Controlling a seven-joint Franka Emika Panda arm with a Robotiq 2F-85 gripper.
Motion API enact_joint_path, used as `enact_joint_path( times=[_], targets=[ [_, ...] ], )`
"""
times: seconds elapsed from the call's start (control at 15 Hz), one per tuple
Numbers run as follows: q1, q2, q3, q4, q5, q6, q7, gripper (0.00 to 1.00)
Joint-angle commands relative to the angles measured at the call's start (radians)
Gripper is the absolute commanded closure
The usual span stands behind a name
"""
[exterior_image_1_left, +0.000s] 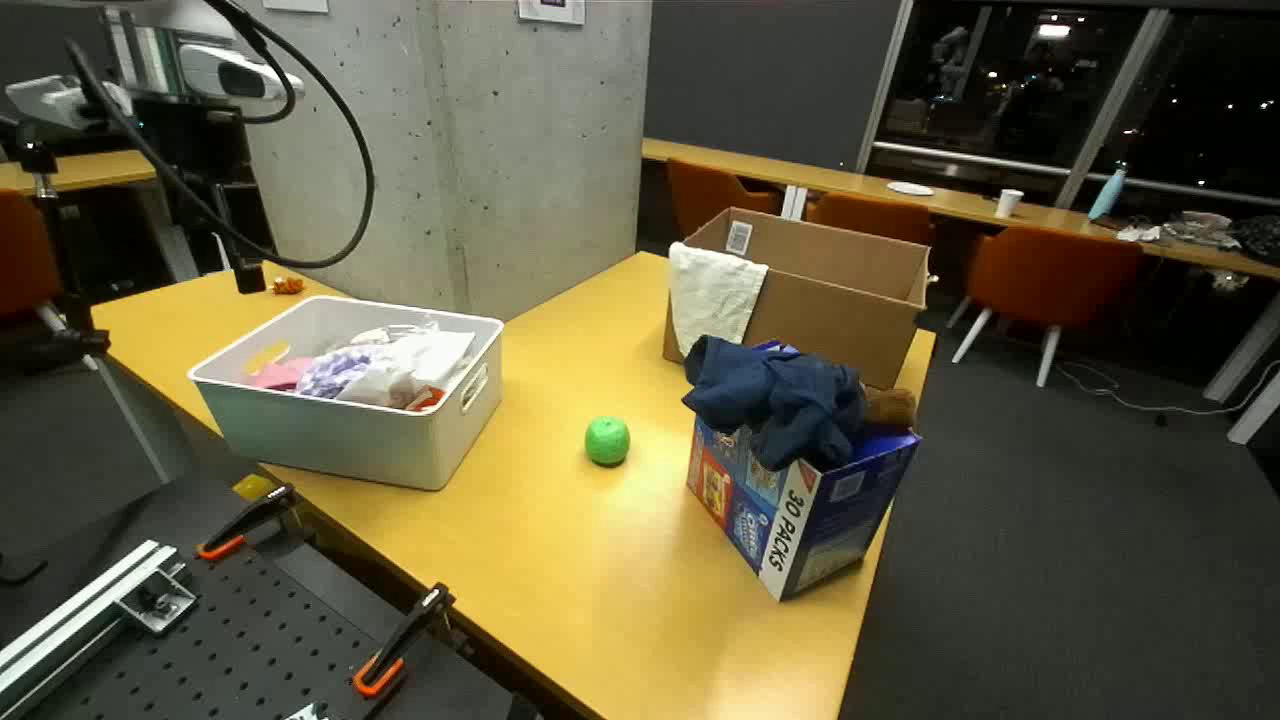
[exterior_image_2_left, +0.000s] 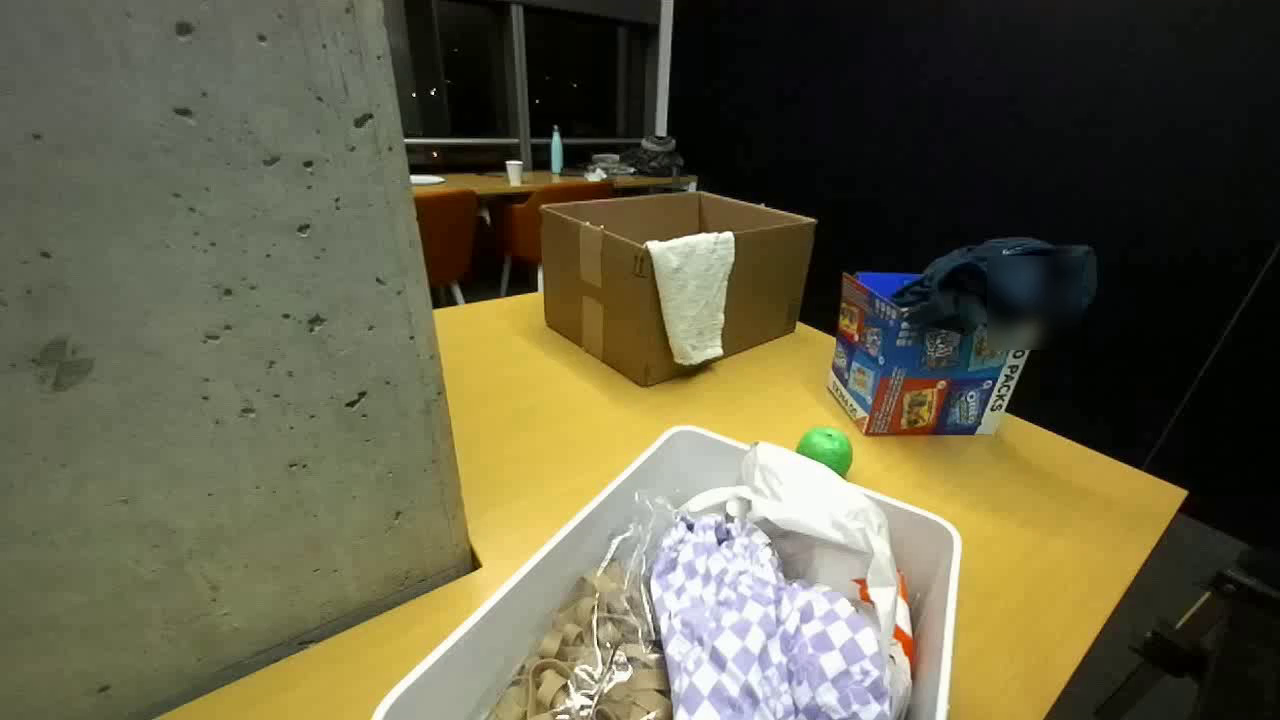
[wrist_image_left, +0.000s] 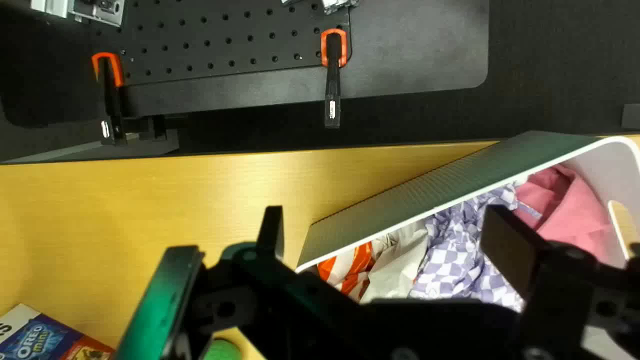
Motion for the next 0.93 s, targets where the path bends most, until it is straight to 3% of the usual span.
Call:
enact_joint_path(
  times=[0.0,0.13,0.4,0.67,0.87],
  targets=[
    [0.014,0.001,-0.014,0.002,-0.005,-0.001,0.003,0.0],
    [0.007,0.029,-0.014,0.016,-0.021,0.016,0.003,0.0],
    [-0.008,0.161,-0.018,0.063,-0.073,0.161,0.01,0.0],
    [0.02,0.357,-0.02,0.12,-0.097,0.385,0.007,0.0],
    [0.088,0.54,-0.011,0.182,-0.108,0.572,0.011,0.0]
  ],
)
